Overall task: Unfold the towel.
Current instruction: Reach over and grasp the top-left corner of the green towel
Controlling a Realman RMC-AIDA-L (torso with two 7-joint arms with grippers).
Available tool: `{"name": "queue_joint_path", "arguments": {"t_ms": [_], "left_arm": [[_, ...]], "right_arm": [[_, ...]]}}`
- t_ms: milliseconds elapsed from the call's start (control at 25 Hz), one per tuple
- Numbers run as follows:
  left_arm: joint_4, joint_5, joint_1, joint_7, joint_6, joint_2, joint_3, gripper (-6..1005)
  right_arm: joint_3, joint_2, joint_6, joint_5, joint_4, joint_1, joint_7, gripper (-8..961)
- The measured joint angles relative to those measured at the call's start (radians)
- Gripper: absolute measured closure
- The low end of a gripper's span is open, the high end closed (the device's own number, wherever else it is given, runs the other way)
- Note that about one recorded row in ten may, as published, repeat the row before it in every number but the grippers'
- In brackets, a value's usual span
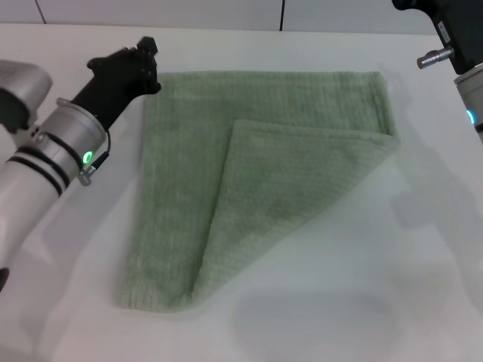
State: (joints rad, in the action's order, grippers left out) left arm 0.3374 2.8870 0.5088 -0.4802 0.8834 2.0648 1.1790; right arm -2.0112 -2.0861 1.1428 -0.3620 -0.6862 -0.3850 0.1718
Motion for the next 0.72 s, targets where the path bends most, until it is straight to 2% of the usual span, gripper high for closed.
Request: {"name": "queue_joint_path", "arguments": {"t_ms": [120, 160, 280, 320, 720], "left_arm": [[0.0, 0.0, 0.0, 0.0, 0.0, 0.0, 0.0, 940], [0.0, 0.0, 0.042, -0.035, -0.126, 0.0, -0.001, 973], [0.0, 0.0, 0.059, -0.042, -0.171, 0.0, -0.001, 994], [0.0, 0.0, 0.103, -0.045, -0.286, 0.001, -0.001, 1001], [-0.008, -0.005, 0.181, -0.046, -0.526, 0.001, 0.013, 1001]], "right_arm": [[-0.001, 0.0, 0.0, 0.0, 0.0, -0.001, 0.0, 138], [-0.001, 0.0, 0.0, 0.0, 0.0, -0.001, 0.0, 138], [-0.006, 0.0, 0.0, 0.0, 0.001, -0.004, 0.0, 138], [-0.014, 0.0, 0.0, 0.0, 0.001, -0.007, 0.0, 138], [-0.026, 0.001, -0.011, 0.0, 0.0, -0.013, 0.0, 138]]}}
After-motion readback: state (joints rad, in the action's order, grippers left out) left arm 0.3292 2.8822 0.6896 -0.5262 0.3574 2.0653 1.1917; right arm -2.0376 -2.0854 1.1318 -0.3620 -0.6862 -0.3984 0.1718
